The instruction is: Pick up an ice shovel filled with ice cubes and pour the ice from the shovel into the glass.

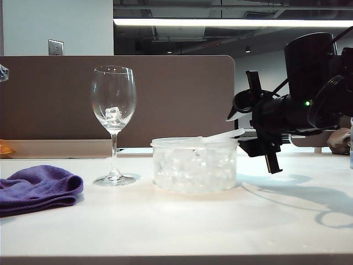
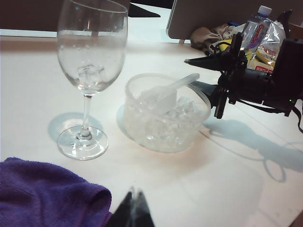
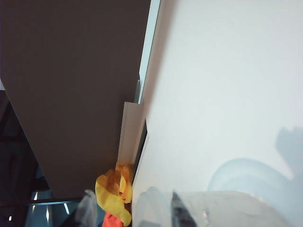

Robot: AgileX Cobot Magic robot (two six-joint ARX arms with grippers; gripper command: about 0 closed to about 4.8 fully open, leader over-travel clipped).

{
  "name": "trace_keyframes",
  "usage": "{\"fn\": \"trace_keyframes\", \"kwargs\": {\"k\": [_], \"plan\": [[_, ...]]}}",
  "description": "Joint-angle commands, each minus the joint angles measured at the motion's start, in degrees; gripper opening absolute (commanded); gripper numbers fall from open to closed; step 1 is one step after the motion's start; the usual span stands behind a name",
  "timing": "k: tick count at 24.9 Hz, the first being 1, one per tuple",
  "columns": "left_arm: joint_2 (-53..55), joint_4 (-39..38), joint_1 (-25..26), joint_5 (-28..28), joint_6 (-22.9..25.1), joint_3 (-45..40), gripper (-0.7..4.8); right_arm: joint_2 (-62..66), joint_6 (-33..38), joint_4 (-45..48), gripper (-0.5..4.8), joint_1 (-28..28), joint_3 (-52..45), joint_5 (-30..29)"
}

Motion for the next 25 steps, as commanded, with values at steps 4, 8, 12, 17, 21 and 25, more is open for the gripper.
{"fn": "trace_keyframes", "kwargs": {"k": [4, 8, 12, 17, 21, 25], "plan": [[0.07, 0.7, 0.04, 0.26, 0.11, 0.26, -0.05, -0.22, -0.26, -1.42, 1.74, 0.61, 0.28, 1.25], [0.04, 0.7, 0.04, 0.28, 0.11, 0.26, -0.05, -0.22, -0.26, -1.75, 1.46, 0.61, 0.28, 1.66], [0.04, 0.7, 0.04, 0.28, 0.11, 0.26, -0.05, -0.22, -0.24, -1.77, 1.44, 0.59, 0.28, 2.1], [0.04, 0.7, 0.04, 0.28, 0.11, 0.26, -0.05, -0.22, -0.09, -1.77, 1.33, 0.59, 0.28, 2.71], [0.04, 0.7, 0.04, 0.26, 0.11, 0.26, -0.05, -0.22, -0.07, -1.77, 1.05, 0.59, 0.28, 2.71], [0.04, 0.7, 0.04, 0.26, 0.11, 0.26, -0.05, -0.22, -0.04, -1.77, 1.03, 0.59, 0.28, 2.71]]}}
